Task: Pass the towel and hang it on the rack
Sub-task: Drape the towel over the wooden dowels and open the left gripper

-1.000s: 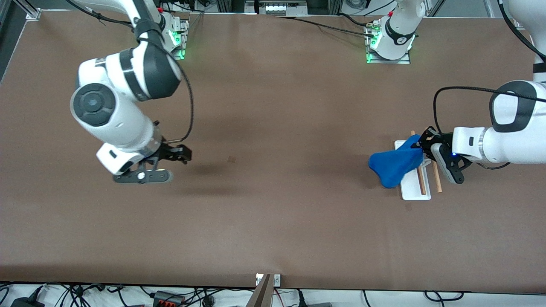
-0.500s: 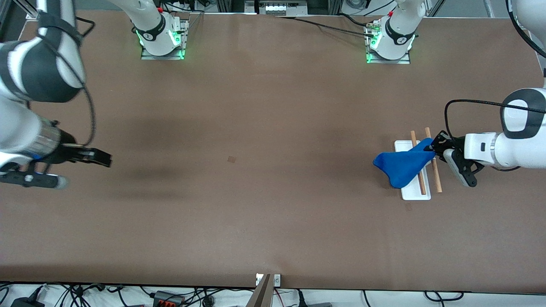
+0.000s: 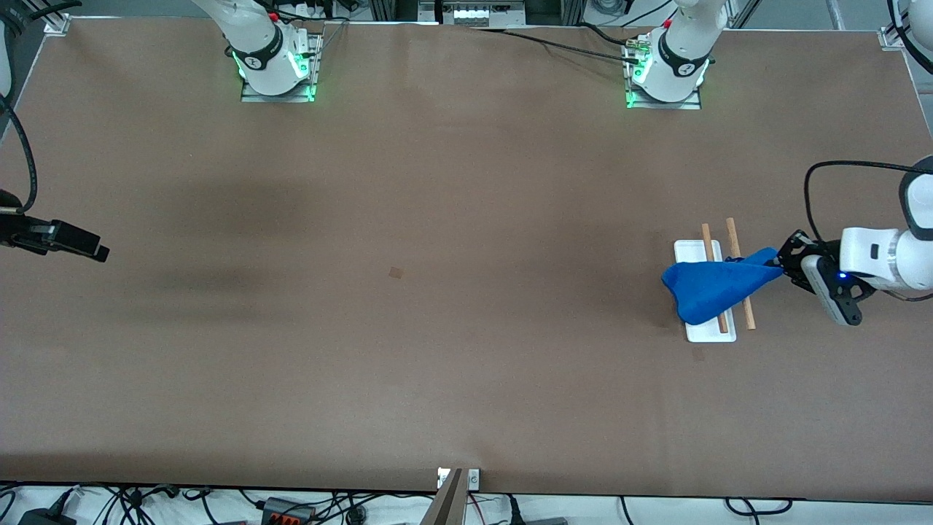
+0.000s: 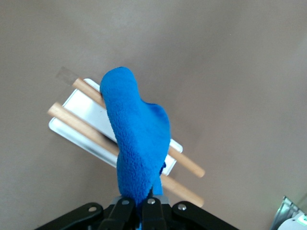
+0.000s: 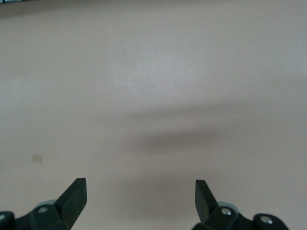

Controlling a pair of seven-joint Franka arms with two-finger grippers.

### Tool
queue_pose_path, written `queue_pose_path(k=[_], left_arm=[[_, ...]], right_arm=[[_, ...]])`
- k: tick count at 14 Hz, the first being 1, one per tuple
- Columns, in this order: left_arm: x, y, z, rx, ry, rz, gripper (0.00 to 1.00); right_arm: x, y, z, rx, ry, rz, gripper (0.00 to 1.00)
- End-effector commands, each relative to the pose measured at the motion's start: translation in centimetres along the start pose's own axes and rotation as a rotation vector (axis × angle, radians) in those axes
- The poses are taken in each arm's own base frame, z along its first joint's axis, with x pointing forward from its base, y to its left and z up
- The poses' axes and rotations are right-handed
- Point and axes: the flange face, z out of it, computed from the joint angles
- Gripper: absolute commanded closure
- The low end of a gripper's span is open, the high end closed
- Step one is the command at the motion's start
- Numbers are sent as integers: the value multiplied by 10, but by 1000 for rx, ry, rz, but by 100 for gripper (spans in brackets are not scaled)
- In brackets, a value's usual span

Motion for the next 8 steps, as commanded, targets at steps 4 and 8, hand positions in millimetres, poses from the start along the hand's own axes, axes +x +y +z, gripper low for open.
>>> queue_pose_path(k=[4,8], left_arm=[[-24,-37,21,-21,20,56,100],[-40,-46,23,-26,29,85,100]], right_arm=[[-55,6,11,-16,32,-70,0],[-64,3,12,-78,31,-95,0]])
